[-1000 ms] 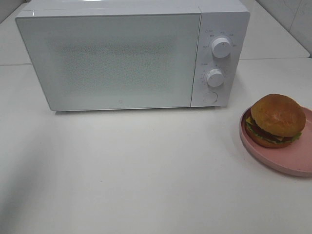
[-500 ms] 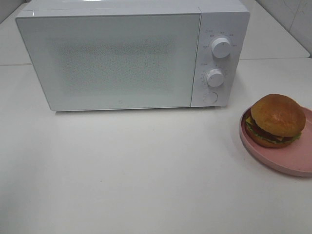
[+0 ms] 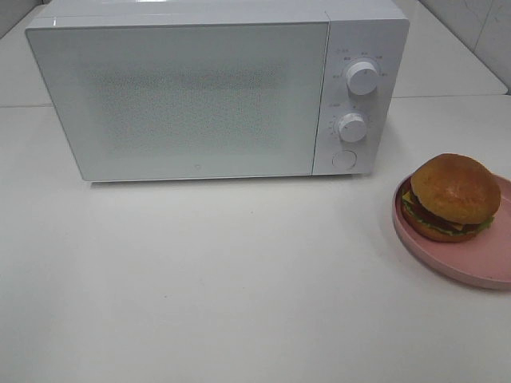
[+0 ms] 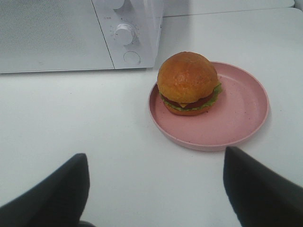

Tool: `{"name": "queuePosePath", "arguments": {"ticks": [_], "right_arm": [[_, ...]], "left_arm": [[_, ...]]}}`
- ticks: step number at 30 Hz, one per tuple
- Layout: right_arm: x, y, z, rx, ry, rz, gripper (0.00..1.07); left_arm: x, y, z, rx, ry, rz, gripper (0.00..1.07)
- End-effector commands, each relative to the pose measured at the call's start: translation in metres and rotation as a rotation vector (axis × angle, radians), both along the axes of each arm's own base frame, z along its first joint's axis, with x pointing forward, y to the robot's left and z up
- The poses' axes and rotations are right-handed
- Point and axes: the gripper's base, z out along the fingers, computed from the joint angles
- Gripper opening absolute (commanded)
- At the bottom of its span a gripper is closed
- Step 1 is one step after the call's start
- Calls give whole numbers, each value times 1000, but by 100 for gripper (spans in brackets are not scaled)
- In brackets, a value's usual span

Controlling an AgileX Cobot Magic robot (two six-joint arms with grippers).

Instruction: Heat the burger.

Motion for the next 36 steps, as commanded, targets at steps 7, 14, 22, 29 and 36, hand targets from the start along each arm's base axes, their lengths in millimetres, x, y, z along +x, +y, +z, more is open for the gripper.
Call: {"name": "queuePosePath", "arguments": {"ticks": [7,14,22,29,36], "right_arm": [[-3,0,0,-8,-42,-3,73],[-3,0,0,-8,-42,-3,73],[-3,0,0,-8,-42,-3,73],[-3,0,0,-8,-42,-3,73],[-3,0,0,-8,-42,-3,73]], "left_arm": [[-9,1,1,-34,-66,8,0],[-9,1,1,-38,-64,12,0],[-9,1,1,-38,-64,12,0],[-9,1,1,-38,-65,15,0],[-9,1,1,-38,-65,15,0]]}}
